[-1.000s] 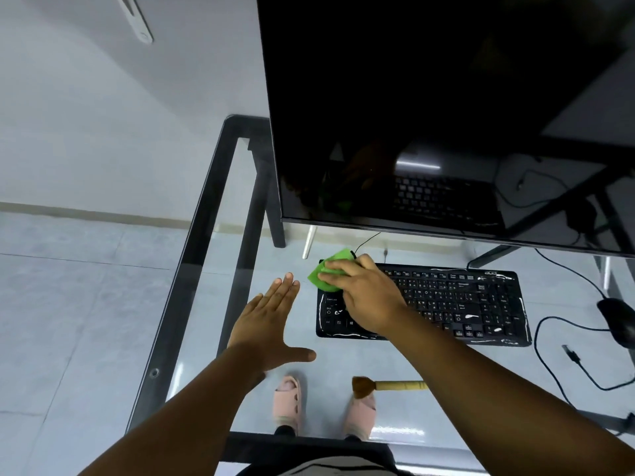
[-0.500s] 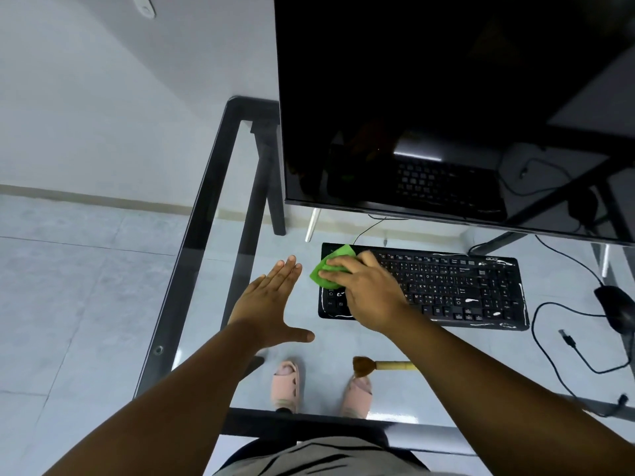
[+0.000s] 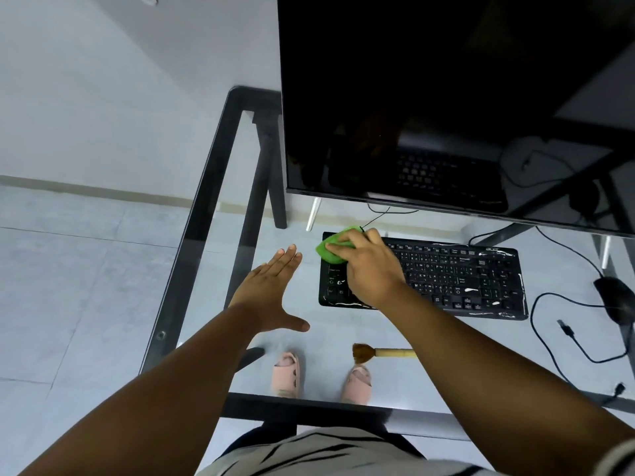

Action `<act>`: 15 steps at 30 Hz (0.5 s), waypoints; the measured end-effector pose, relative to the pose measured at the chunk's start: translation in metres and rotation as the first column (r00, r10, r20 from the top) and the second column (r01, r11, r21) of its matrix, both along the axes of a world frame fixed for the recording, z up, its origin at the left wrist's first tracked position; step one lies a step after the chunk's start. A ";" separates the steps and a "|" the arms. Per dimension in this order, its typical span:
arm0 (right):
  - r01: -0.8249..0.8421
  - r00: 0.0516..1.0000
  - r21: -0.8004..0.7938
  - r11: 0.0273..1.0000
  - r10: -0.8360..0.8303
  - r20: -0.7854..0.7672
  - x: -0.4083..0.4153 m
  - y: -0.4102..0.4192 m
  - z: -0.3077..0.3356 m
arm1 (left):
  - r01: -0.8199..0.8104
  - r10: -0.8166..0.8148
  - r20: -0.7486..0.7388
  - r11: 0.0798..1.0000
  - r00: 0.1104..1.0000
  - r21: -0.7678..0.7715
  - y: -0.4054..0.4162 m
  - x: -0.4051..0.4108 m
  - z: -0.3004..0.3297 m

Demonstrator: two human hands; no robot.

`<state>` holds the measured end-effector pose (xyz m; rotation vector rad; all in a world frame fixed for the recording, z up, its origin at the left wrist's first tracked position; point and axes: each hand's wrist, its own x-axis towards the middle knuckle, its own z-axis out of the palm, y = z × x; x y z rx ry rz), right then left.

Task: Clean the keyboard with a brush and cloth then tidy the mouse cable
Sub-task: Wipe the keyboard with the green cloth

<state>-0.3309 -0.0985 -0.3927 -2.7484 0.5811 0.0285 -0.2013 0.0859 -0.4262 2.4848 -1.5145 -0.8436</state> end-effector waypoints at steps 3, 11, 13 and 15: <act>-0.067 0.997 0.014 0.998 0.067 -0.038 0.001 0.002 0.000 | -0.001 0.001 0.000 1.000 1.000 0.004 0.001 0.000 -0.002; -0.301 0.952 0.083 0.950 0.305 -0.038 -0.037 0.018 -0.003 | -0.004 0.004 0.004 1.000 1.000 -0.004 0.001 -0.001 -0.003; -0.307 0.951 0.086 0.948 0.310 -0.020 -0.041 0.015 -0.003 | -0.006 0.006 0.000 1.000 1.000 -0.002 0.001 -0.001 -0.002; -0.290 0.957 0.068 0.955 0.291 0.002 -0.045 0.009 -0.002 | -0.004 0.004 -0.001 1.000 1.000 -0.004 0.001 -0.001 -0.001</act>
